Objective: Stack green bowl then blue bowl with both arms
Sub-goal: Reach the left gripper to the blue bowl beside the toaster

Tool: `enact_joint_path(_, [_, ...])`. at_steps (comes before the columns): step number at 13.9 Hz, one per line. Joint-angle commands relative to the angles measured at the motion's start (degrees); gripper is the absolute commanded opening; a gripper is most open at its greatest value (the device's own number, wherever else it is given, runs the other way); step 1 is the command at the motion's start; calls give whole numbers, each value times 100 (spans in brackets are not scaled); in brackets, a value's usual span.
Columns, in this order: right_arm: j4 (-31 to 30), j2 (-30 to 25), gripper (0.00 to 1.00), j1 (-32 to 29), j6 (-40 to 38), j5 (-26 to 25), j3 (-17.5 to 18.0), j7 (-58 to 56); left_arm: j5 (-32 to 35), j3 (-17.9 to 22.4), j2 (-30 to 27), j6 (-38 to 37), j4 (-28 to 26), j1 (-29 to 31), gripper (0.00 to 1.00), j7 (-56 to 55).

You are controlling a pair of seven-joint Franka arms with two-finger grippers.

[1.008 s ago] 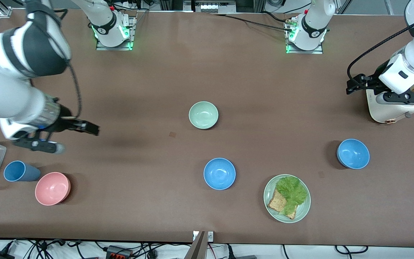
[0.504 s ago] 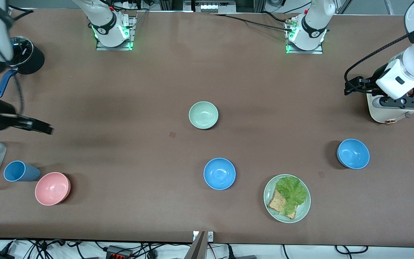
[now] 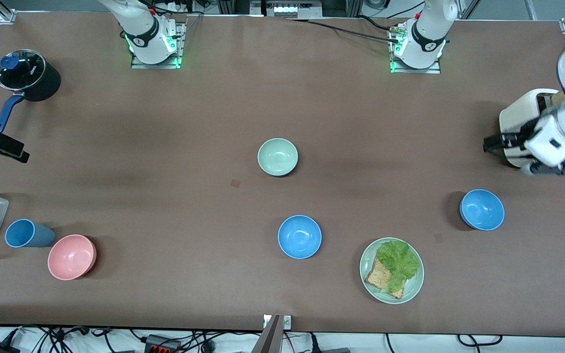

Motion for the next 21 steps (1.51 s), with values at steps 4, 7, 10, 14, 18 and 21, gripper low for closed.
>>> enact_joint_path(4, [-1064, -737, 100, 73, 141, 4, -104, -127, 891, -20, 1522, 1579, 574, 290, 100, 794])
enact_joint_path(7, [-2095, -1318, 100, 82, 811, -5, -104, -171, 1070, -81, 1831, 2450, 303, 650, 100, 1029])
enact_joint_path(10, [-2088, -1320, 100, 82, 751, -5, -104, -206, 1105, -81, 2156, 3331, 73, 834, 100, 1224])
enact_joint_path(14, [-1992, -1276, 100, 82, 742, -5, -87, -233, 1105, -90, 2307, 3665, -207, 967, 97, 1374])
enact_joint_path(18, [-2000, -1293, 100, 82, 733, 4, -87, -233, 1096, -99, 2376, 3727, -375, 1002, 80, 1356])
enact_joint_path(21, [-2018, -1302, 100, 100, 750, -5, -69, -233, 1052, -107, 2394, 3692, -367, 1020, 54, 1312])
